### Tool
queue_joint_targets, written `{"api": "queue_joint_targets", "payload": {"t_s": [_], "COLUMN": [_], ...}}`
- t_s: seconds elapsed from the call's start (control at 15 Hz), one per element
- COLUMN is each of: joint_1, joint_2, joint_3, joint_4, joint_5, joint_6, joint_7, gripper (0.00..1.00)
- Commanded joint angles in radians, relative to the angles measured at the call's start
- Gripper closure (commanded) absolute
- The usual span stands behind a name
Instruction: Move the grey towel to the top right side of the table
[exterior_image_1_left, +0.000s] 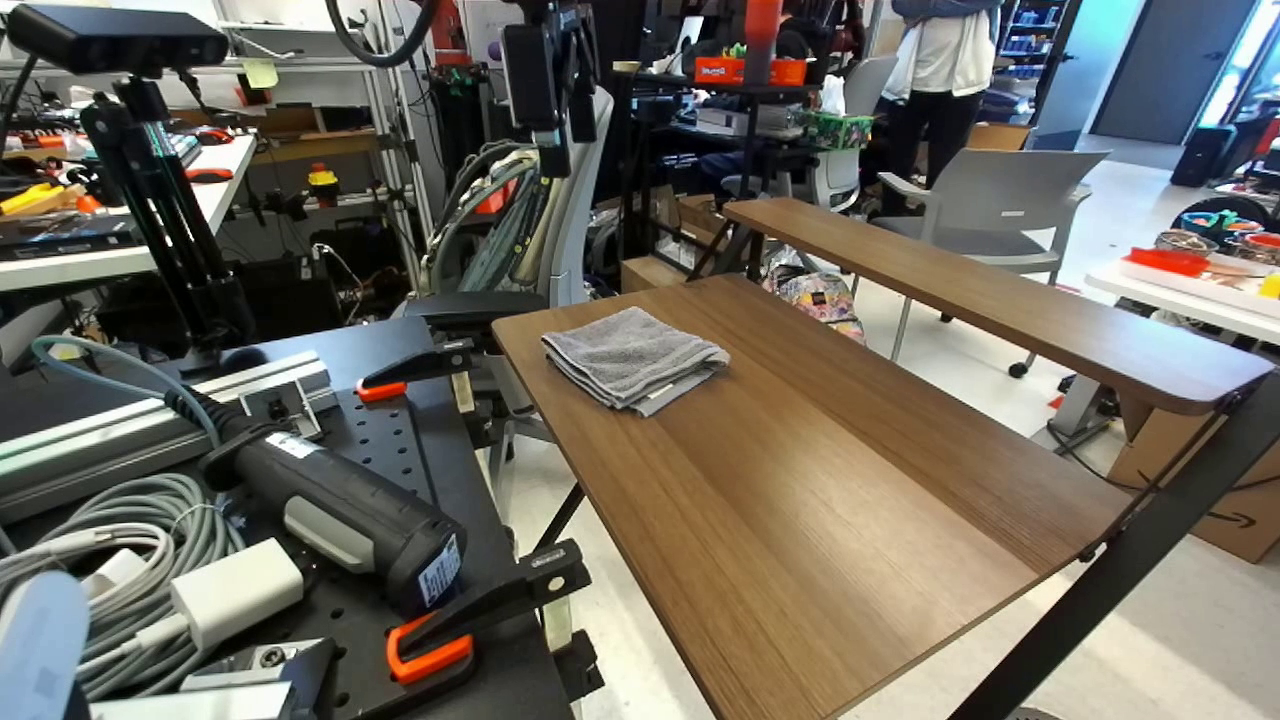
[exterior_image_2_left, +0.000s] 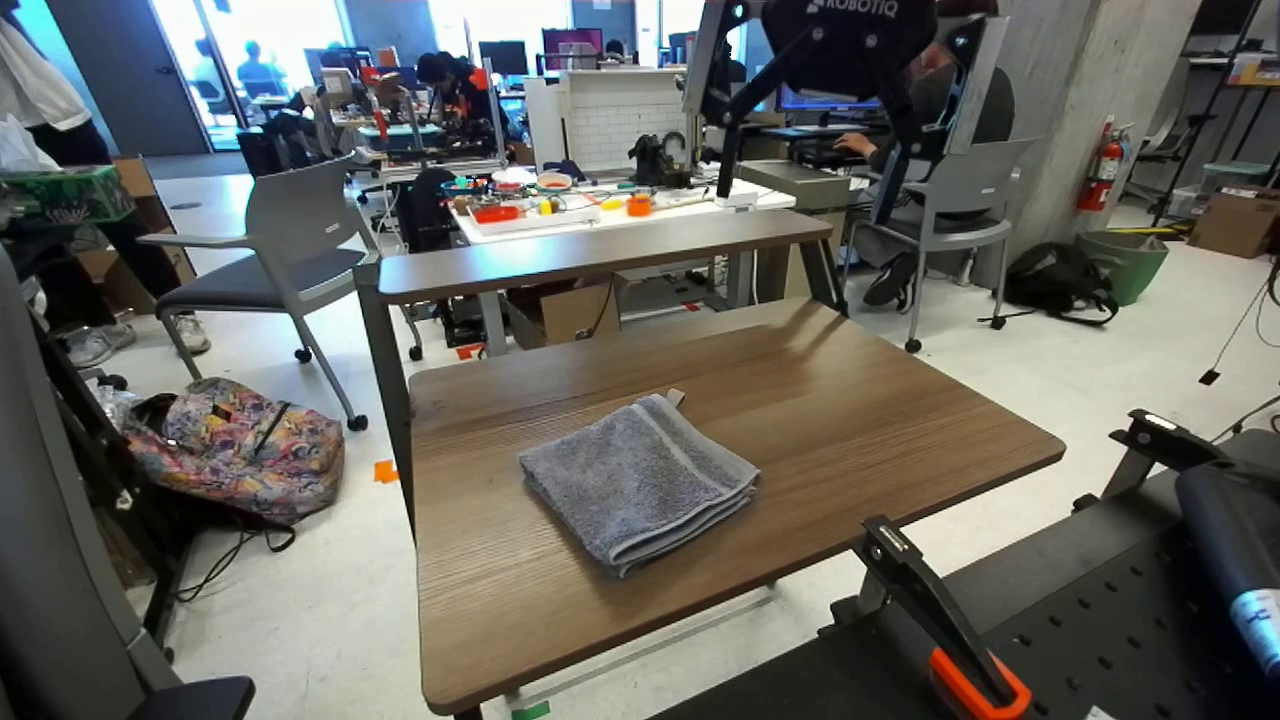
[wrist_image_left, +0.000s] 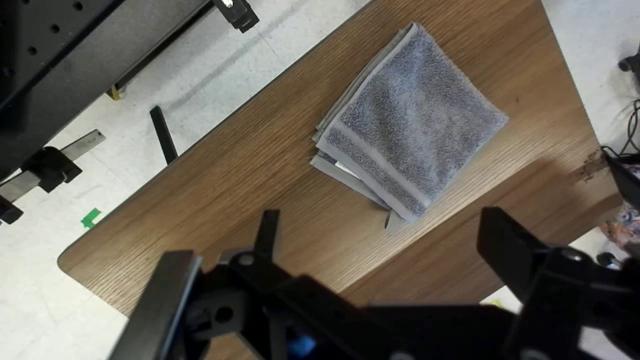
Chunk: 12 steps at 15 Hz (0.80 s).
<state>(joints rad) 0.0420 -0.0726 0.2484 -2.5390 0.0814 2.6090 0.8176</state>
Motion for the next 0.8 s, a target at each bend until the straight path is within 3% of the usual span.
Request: {"api": "queue_joint_targets", "payload": {"t_s": [0.0,0.27,0.73], "joint_1": [0.03,0.036,0.107], "joint_2": [-0.004,0.024,0.298], "joint_3": [-0.03,-0.027,-0.056], "joint_4": [-0.001,-0.003,0.124], "joint_5": [-0.003,-0.015,-0.132], "joint_6": [-0.002,0.04,0.203], "joint_7": [0.001,0.011,0.136], "gripper": [0.0,0.0,0.0]}}
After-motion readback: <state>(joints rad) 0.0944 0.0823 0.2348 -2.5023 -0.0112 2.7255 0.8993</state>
